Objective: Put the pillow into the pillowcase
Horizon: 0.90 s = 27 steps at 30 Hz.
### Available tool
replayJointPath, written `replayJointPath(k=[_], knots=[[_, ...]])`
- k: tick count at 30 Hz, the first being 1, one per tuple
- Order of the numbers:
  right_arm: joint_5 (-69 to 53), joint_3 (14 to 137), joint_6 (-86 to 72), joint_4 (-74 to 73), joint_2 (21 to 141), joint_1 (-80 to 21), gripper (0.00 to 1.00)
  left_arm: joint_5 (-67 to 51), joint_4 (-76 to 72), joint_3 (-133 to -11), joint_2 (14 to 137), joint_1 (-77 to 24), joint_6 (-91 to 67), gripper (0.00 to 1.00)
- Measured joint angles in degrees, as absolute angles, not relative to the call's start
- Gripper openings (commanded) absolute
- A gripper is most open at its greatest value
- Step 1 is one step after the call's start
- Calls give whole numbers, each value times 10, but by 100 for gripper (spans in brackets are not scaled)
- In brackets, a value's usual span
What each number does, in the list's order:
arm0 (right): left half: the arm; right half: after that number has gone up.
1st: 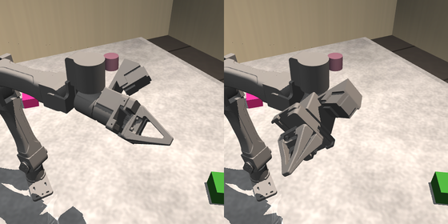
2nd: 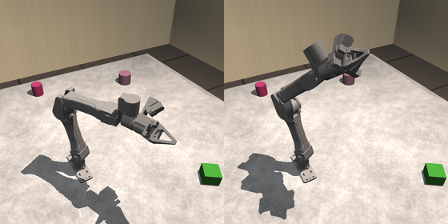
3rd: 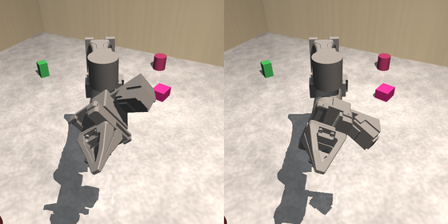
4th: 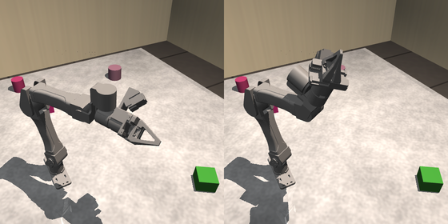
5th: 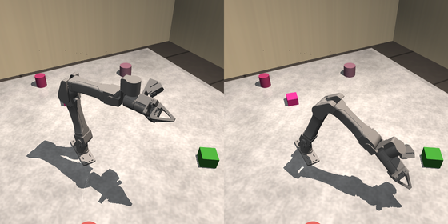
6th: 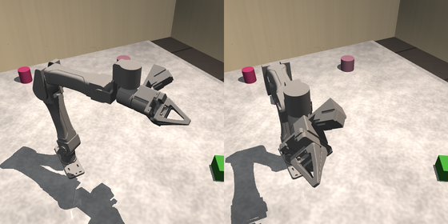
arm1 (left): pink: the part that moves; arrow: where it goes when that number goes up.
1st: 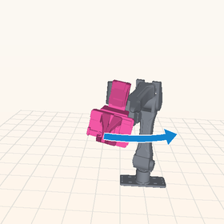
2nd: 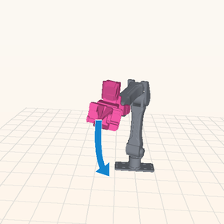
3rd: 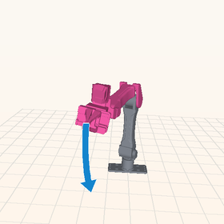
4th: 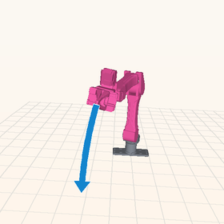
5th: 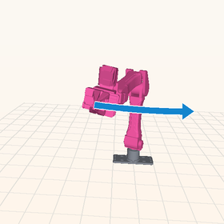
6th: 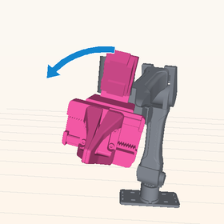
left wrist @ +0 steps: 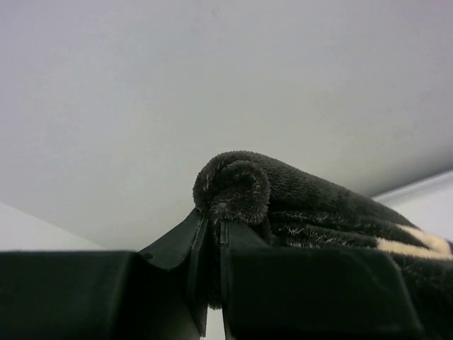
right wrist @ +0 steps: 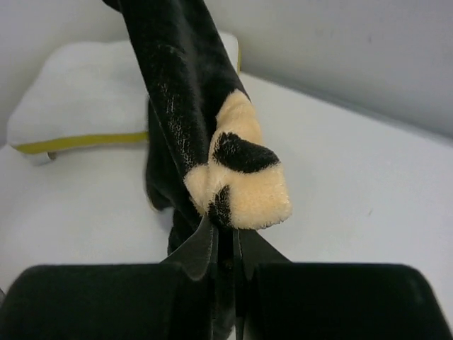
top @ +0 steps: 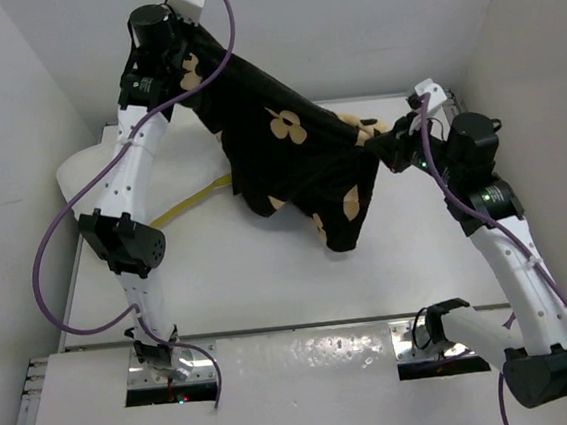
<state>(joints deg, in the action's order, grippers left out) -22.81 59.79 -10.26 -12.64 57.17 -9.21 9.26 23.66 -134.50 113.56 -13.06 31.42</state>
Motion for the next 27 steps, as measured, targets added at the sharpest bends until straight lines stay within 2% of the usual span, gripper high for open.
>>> replayJointPath(k=[7, 12, 14, 15, 16, 17, 18, 19, 20, 21, 22, 24, 26, 27], knots=[[-291, 617, -153, -65, 525, -93, 0, 107, 90, -1338, 1146, -168, 310, 0], [-296, 453, -308, 40, 537, -61, 3, 99, -10, -1344, 1213, -245, 315, 0], [-256, 408, -362, -2, 568, -13, 27, 90, -20, -1344, 1255, -279, 317, 3], [-223, 402, -382, -47, 587, 15, 49, 82, -18, -1343, 1281, -295, 316, 11], [-191, 402, -395, -86, 602, 38, 64, 75, -12, -1343, 1303, -306, 316, 24], [-157, 404, -399, -116, 613, 59, 77, 66, 2, -1340, 1326, -319, 313, 52], [-118, 409, -398, -154, 623, 84, 89, 58, 18, -1336, 1349, -331, 310, 64], [-91, 416, -396, -180, 629, 96, 93, 49, 38, -1333, 1368, -341, 307, 79], [-66, 428, -388, -208, 636, 104, 97, 40, 60, -1329, 1381, -348, 305, 99], [-50, 442, -380, -227, 643, 109, 99, 32, 86, -1323, 1390, -353, 302, 100], [-35, 460, -368, -244, 651, 112, 97, 26, 110, -1318, 1395, -357, 299, 100], [-17, 493, -340, -253, 662, 105, 86, 19, 153, -1312, 1396, -359, 288, 100], [-8, 509, -296, -239, 663, 74, 39, 18, 175, -1312, 1389, -356, 274, 100], [2, 510, -274, -222, 662, 40, 11, 16, 190, -1312, 1380, -351, 263, 100]])
